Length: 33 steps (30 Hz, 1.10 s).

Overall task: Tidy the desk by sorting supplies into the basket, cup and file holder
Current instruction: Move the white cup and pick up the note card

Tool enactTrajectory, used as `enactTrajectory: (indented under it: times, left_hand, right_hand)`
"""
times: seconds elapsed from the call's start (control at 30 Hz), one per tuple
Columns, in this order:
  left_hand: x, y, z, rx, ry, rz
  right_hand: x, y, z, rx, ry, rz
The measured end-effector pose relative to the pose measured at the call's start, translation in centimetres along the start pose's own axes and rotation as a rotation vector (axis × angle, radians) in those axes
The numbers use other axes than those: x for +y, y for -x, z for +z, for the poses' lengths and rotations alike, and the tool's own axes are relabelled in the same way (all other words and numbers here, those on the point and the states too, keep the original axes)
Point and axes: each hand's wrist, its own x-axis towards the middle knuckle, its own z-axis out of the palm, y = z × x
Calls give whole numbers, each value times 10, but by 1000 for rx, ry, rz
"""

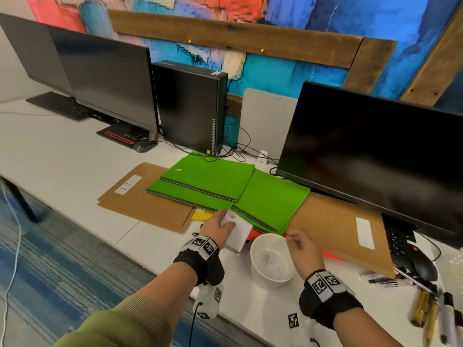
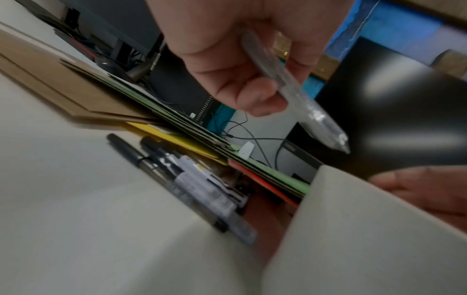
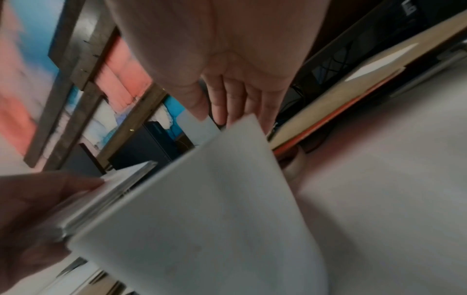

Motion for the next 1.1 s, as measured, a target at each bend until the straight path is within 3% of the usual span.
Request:
enactTrajectory:
  times: [0.2, 0.4, 0.47, 0.6, 0.73, 0.93, 1.1]
  left_hand:
    - [25, 5, 23, -102, 64, 102]
    - [32, 7, 47, -176, -107, 215]
    - [31, 7, 52, -189, -285, 273]
    - [26, 12, 59, -201, -567, 301]
    - [18, 19, 72, -324, -697, 288]
    - [19, 25, 84, -340, -775, 299]
    - [26, 27, 89, -345, -792, 324]
  right_hand:
    - [-23, -2, 0, -112, -47, -83]
    - [-14, -6, -4, -112, -129, -73]
    - [-6, -8, -8, -97, -199, -41]
    - [13, -10, -22, 16, -287, 40]
    - [35, 0, -37, 154, -398, 146]
    - [58, 16, -52, 324, -554, 260]
    - [78, 22, -60, 362, -577, 354]
